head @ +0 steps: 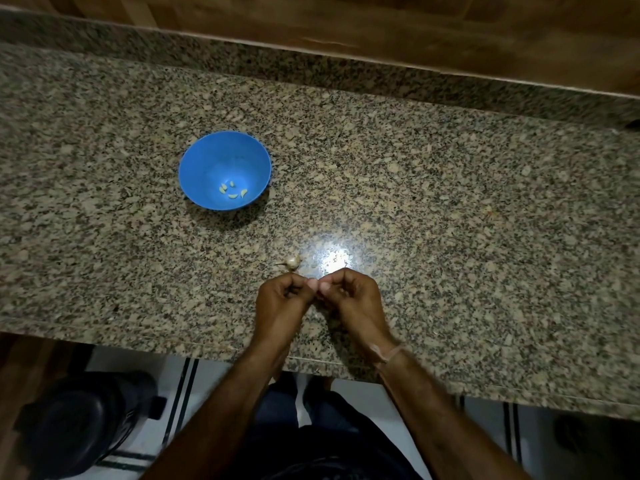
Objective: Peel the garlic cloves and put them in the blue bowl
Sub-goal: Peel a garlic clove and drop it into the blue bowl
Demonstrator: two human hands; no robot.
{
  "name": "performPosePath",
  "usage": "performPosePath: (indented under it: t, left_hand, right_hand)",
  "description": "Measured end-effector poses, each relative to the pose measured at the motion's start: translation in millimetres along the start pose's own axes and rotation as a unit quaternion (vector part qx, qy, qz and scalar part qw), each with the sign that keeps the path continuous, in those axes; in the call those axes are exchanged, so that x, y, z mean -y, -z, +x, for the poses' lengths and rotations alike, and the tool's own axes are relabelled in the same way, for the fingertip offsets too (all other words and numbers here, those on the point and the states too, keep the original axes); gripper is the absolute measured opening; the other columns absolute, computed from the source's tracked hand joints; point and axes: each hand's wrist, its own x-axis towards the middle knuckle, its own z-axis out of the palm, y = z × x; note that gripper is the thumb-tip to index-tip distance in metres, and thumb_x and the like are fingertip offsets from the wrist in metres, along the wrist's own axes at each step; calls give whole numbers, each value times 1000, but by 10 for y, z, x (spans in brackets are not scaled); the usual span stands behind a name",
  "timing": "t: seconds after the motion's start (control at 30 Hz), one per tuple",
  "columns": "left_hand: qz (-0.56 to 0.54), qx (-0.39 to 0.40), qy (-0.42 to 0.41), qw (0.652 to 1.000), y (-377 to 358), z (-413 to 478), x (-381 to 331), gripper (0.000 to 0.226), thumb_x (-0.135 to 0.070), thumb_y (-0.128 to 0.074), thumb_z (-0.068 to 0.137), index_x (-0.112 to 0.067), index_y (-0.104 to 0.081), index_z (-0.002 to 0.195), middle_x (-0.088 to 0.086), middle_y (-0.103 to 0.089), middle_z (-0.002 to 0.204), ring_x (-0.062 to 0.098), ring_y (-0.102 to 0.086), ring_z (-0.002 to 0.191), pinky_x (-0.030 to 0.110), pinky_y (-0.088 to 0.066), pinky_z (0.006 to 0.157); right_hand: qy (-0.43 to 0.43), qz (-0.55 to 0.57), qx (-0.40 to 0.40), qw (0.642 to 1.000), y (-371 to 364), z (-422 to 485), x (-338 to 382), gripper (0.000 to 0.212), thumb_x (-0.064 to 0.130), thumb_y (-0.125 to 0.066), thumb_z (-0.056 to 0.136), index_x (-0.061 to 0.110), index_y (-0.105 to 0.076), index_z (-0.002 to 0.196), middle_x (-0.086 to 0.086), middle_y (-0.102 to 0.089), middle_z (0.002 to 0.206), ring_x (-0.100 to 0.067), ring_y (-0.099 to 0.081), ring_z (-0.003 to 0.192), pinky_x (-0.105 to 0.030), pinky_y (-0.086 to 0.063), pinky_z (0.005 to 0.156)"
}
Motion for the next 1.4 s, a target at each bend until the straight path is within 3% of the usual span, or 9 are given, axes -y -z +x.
performPosePath:
  t: [0.1, 0.3, 0.5, 0.6, 0.83, 0.97, 1.07, 1.2, 1.4]
  left_hand:
    - [-92, 3, 91, 992, -48, -7, 9, 20, -14, -72, 95, -14, -79, 76, 10, -75, 76, 25, -61, 71, 31, -49, 66]
    - [148, -69, -128, 978, -15, -64, 46, 16, -15, -73, 93, -23, -73, 79, -12, -74, 78, 3, -69, 78, 18, -54, 72]
    - [-116, 37, 174, 977, 10, 29, 41, 25, -12, -65, 99, -12, -76, 76, 5, -68, 69, 15, -55, 64, 29, -45, 62]
    - [-79, -9, 72, 994, 2, 16, 121, 16, -14, -71, 95, -14, -75, 80, 18, -73, 79, 23, -63, 72, 37, -52, 70]
    - [79, -22, -101, 992, 66, 15, 175, 12, -15, -71, 96, -19, -71, 84, -2, -72, 78, 15, -67, 74, 26, -53, 66]
    - [-87, 21, 85, 992, 68, 72, 44, 13, -2, -65, 96, -11, -70, 87, 10, -72, 78, 19, -65, 67, 31, -53, 62]
    - [-259, 80, 258, 927, 111, 120, -97, 17, 4, -56, 99, -6, -67, 92, 7, -70, 68, 10, -65, 56, 23, -56, 53]
    - [-204, 82, 184, 958, 137, 93, -88, 9, -2, -63, 98, -5, -71, 95, 9, -74, 75, 11, -69, 65, 23, -59, 61]
    - [-45, 73, -6, 996, 269, 119, -9, 15, -8, -68, 97, -15, -69, 84, 19, -74, 84, 22, -67, 74, 40, -56, 73]
  right_hand:
    - [79, -129, -45, 987, -31, -11, 1, 7, 6, -74, 94, 8, -74, 87, -1, -77, 84, -15, -74, 83, -29, -61, 74]
    - [62, -198, -69, 976, -88, -16, -55, 10, 13, -77, 93, 12, -73, 84, 4, -75, 80, -11, -72, 78, -24, -57, 69]
    - [208, -360, -55, 908, -33, -21, -42, 16, 8, -65, 96, 16, -65, 82, 7, -66, 79, -8, -61, 73, -21, -45, 63]
    - [100, -232, -63, 965, -65, -7, -12, 13, 9, -72, 94, 12, -71, 81, 5, -72, 75, -5, -66, 71, -14, -47, 62]
    - [38, -216, -66, 973, -103, 8, -52, 22, 22, -74, 96, 15, -69, 76, 6, -68, 70, -6, -62, 67, -21, -48, 62]
    - [82, -208, -130, 966, -256, -69, -44, 20, 13, -70, 97, 14, -67, 78, 4, -69, 71, -8, -66, 67, -25, -53, 63]
    - [198, -311, -130, 921, -277, -94, 3, 23, 0, -59, 96, 16, -60, 80, 7, -62, 74, -11, -60, 68, -27, -47, 59]
    - [171, -255, -168, 937, -327, -73, -20, 23, -1, -63, 96, 14, -62, 78, 7, -64, 71, -7, -60, 65, -18, -45, 59]
    - [-9, -29, -169, 985, -468, -66, -122, 18, 22, -72, 96, 9, -72, 84, -21, -75, 82, -36, -73, 77, -64, -61, 76]
